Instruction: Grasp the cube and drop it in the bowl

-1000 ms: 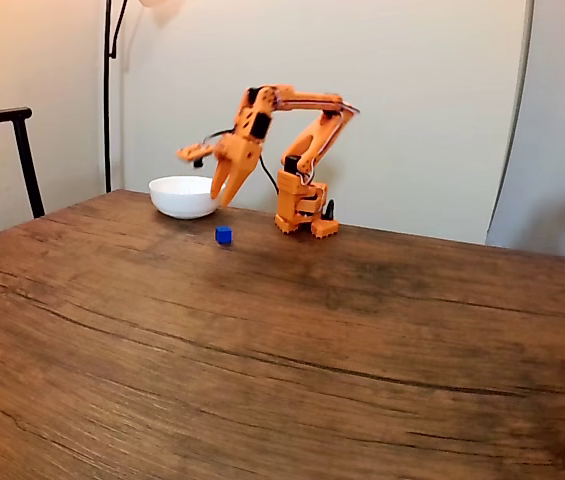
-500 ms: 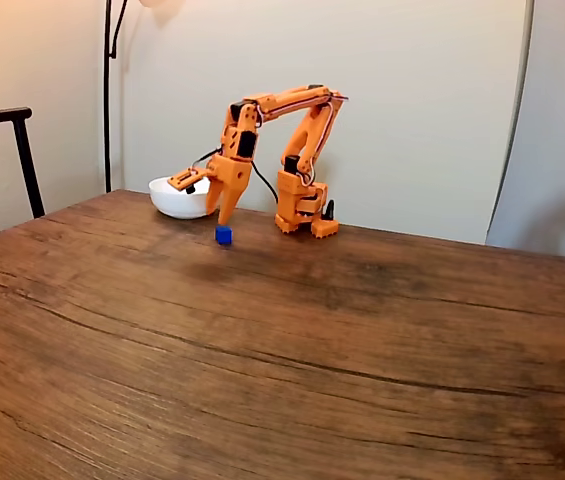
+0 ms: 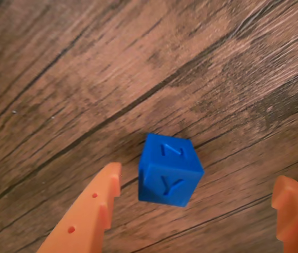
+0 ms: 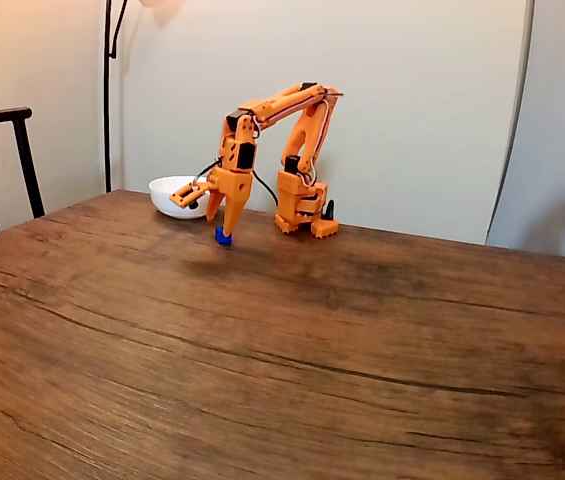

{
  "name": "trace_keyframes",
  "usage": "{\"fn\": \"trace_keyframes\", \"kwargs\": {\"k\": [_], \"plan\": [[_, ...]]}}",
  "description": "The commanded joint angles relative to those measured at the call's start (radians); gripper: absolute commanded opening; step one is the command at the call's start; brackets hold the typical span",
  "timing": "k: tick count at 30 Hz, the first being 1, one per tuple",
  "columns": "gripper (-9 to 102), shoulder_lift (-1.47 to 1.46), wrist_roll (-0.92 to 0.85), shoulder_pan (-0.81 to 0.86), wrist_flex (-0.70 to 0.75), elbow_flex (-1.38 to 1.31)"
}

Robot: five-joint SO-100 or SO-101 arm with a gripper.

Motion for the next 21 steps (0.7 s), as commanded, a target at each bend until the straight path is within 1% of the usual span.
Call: {"fn": "trace_keyframes", "kwargs": {"k": [1,5,10,21], "plan": [[39,-0.015,-0.02,-0.008,-0.009,-0.006],[39,-0.049,-0.051,-0.009,-0.012,-0.006],[39,-0.1,-0.049,-0.009,-0.08,-0.005],[39,-0.13,-0.049,-0.005,-0.08,-0.018]]}}
